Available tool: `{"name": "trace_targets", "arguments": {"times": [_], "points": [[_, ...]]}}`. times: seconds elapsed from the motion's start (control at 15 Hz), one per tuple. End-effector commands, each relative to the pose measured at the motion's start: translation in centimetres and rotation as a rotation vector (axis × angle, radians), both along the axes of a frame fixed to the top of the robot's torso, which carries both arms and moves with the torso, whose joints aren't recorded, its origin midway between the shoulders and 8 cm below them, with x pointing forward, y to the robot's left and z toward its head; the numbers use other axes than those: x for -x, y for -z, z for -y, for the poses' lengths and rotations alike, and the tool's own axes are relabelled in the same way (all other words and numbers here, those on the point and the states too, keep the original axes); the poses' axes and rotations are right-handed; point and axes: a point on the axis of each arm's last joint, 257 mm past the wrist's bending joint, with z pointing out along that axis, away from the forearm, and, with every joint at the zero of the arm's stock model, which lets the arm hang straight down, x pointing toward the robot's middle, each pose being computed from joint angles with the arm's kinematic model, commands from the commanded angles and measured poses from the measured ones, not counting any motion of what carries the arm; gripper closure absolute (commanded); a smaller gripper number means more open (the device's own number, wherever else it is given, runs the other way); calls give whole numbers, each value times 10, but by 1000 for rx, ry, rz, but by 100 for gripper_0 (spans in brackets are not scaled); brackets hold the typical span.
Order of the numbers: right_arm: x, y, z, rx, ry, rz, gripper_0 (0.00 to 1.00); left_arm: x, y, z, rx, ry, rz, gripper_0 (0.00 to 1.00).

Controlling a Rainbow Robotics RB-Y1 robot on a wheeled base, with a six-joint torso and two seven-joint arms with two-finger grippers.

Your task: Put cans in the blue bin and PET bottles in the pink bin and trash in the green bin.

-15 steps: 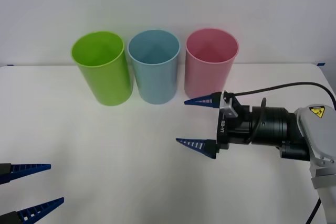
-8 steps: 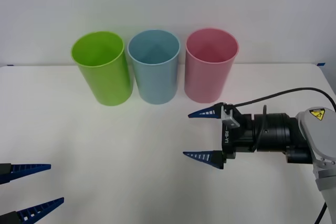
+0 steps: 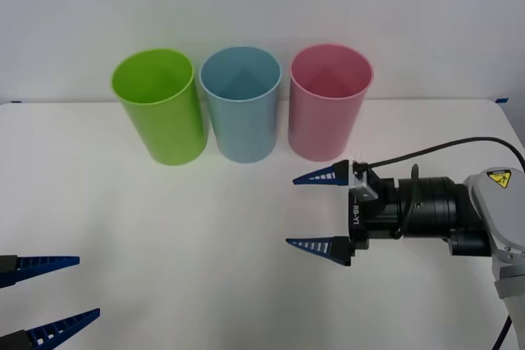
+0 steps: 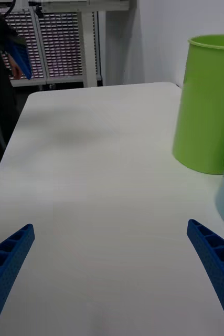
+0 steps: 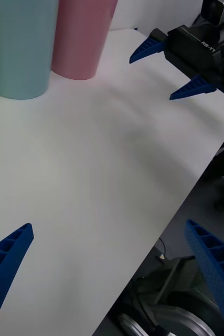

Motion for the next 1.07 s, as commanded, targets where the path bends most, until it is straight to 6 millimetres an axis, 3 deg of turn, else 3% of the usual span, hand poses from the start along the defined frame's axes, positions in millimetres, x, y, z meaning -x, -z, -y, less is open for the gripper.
{"name": "trace_targets", "arguments": {"times": [0.07, 0.4, 0.6, 0.8, 1.07], "points": [[-1, -19, 2, -55, 4, 13, 0, 0, 0, 0, 0, 0, 0, 0], [-6, -58, 18, -169, 29, 44, 0, 0, 0, 0, 0, 0, 0, 0], [-14, -85, 42, -246, 75, 78, 0, 0, 0, 0, 0, 0, 0, 0], [-10, -85, 68, -252, 106, 72, 0, 0, 0, 0, 0, 0, 0, 0], [-3, -67, 91, -189, 127, 46, 0, 0, 0, 0, 0, 0, 0, 0]]}}
